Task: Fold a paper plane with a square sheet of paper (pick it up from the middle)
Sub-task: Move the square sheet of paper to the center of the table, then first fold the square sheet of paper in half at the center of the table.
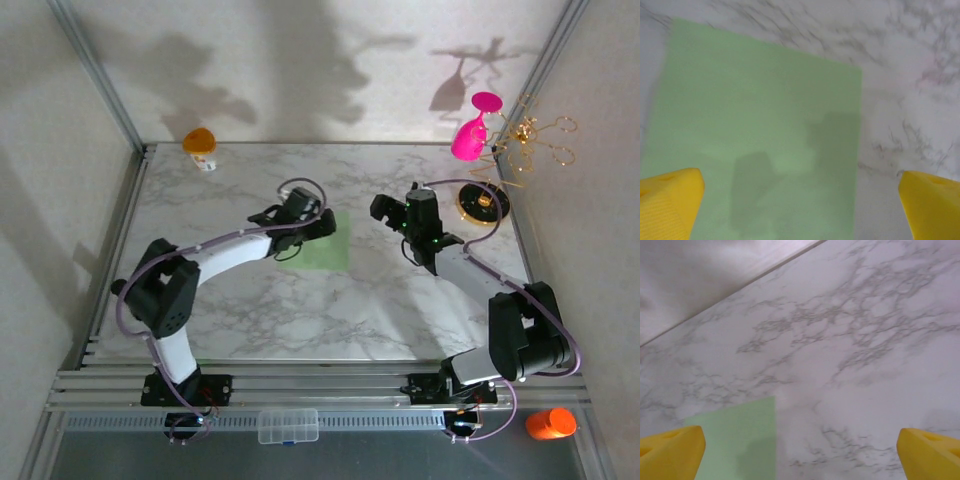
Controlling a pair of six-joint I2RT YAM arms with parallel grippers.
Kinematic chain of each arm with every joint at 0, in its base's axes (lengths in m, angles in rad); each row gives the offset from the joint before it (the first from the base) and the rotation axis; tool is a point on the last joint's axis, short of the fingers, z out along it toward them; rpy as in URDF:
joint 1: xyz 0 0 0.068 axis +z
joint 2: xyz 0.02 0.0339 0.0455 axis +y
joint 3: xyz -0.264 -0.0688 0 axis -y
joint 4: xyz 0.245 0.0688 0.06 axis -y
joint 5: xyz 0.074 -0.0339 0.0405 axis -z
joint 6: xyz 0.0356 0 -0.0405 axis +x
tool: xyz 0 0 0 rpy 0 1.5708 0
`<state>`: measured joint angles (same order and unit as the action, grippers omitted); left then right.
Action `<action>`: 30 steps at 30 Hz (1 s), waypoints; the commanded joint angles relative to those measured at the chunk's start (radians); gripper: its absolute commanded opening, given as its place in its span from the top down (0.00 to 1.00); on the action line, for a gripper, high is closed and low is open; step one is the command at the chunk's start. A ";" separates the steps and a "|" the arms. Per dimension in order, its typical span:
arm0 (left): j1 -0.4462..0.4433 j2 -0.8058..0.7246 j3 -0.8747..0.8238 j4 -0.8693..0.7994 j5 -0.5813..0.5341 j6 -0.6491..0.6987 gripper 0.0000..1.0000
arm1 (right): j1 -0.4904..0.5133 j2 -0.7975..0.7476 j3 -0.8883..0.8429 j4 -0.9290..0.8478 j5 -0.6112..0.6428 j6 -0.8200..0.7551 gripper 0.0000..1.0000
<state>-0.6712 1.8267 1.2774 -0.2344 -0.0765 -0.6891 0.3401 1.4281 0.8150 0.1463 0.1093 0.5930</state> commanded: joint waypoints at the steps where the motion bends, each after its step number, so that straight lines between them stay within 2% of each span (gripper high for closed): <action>1: -0.032 0.094 0.104 -0.178 -0.102 0.005 0.01 | -0.045 -0.013 -0.031 0.005 -0.045 -0.046 0.01; 7: -0.016 0.262 0.304 -0.312 -0.135 0.098 0.01 | -0.116 0.033 -0.038 0.022 -0.148 -0.041 0.01; 16: 0.031 0.415 0.478 -0.420 -0.100 0.152 0.04 | -0.130 0.074 -0.033 0.018 -0.177 -0.020 0.01; 19: 0.039 0.444 0.510 -0.436 -0.081 0.154 0.09 | -0.129 0.077 -0.030 0.012 -0.177 -0.018 0.01; 30: 0.035 0.492 0.524 -0.461 -0.023 0.123 0.14 | -0.130 0.094 -0.017 0.003 -0.165 -0.012 0.01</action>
<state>-0.6350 2.2887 1.7851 -0.6388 -0.1211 -0.5537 0.2153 1.5066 0.7895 0.1524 -0.0540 0.5705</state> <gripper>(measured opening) 0.864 0.986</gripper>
